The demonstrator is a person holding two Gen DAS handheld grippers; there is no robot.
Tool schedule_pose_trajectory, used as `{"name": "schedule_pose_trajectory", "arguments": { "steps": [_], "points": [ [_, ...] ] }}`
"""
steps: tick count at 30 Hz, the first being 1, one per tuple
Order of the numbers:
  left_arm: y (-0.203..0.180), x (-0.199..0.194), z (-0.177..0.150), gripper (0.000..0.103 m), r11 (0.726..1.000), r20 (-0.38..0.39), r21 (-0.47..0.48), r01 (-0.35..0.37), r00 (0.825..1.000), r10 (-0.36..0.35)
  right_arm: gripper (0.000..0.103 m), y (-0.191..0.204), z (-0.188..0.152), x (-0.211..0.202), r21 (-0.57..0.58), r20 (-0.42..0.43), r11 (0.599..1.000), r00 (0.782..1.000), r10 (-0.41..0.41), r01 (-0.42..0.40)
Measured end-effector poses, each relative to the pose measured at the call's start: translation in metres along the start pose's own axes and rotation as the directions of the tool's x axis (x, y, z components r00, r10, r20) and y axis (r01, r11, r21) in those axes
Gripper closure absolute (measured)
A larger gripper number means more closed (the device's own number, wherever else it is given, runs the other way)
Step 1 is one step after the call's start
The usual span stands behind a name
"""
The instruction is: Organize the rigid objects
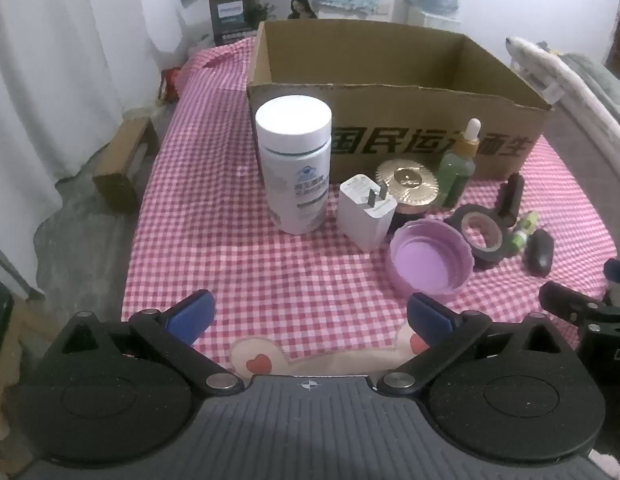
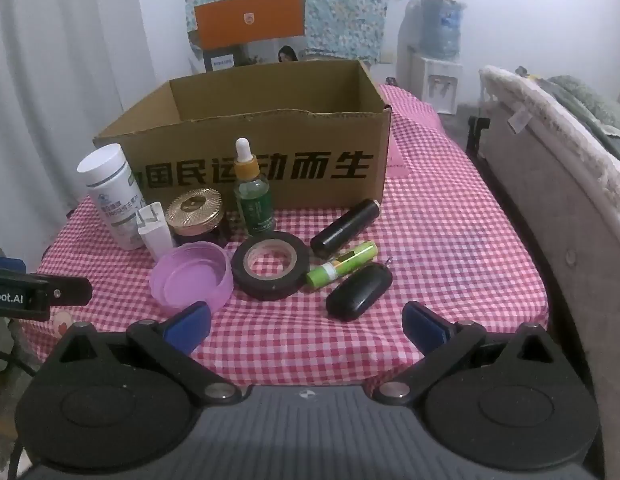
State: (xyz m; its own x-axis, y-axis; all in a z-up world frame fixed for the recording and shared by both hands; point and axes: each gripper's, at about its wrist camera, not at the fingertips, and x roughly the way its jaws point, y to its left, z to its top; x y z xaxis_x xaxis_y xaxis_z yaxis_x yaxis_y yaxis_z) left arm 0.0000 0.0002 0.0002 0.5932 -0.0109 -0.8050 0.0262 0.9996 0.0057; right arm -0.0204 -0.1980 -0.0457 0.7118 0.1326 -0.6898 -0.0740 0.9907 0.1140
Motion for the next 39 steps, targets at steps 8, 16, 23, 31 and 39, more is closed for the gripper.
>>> {"name": "schedule_pose_trajectory", "arguments": {
  "steps": [8,16,23,31,39],
  "points": [
    [0.0006,0.0013,-0.0006,0.0,1.0,-0.001,-0.002,-0.002,1.0,0.002,0.0,-0.0047,0.0036,0.0002,-0.005,0.007,1.0,1.0,-0.002,0.002],
    [0.002,0.0044,-0.001,0.0,1.0,-0.01,-0.013,-0.006,1.0,0.006,0.0,0.0027,0.0052,0.002,-0.019,0.003,1.0,1.0,0.004,-0.004],
    [0.0032,0.0061,-0.0003,0.0,1.0,-0.015,-0.016,-0.01,1.0,0.01,0.0,0.0034,0.0062,0.003,-0.022,-0.002,1.0,1.0,0.008,-0.008],
    [0.0046,0.0063,-0.0008,0.0,1.0,-0.015,-0.017,-0.011,1.0,0.011,0.0,0.0042,0.0065,0.0037,-0.024,-0.004,1.0,1.0,0.009,-0.009],
    [0.0058,0.0056,-0.0006,0.0,1.0,-0.016,-0.015,-0.015,1.0,0.014,0.0,0.0042,0.0079,0.0029,-0.03,0.003,1.0,1.0,0.002,-0.002]
  ]
}}
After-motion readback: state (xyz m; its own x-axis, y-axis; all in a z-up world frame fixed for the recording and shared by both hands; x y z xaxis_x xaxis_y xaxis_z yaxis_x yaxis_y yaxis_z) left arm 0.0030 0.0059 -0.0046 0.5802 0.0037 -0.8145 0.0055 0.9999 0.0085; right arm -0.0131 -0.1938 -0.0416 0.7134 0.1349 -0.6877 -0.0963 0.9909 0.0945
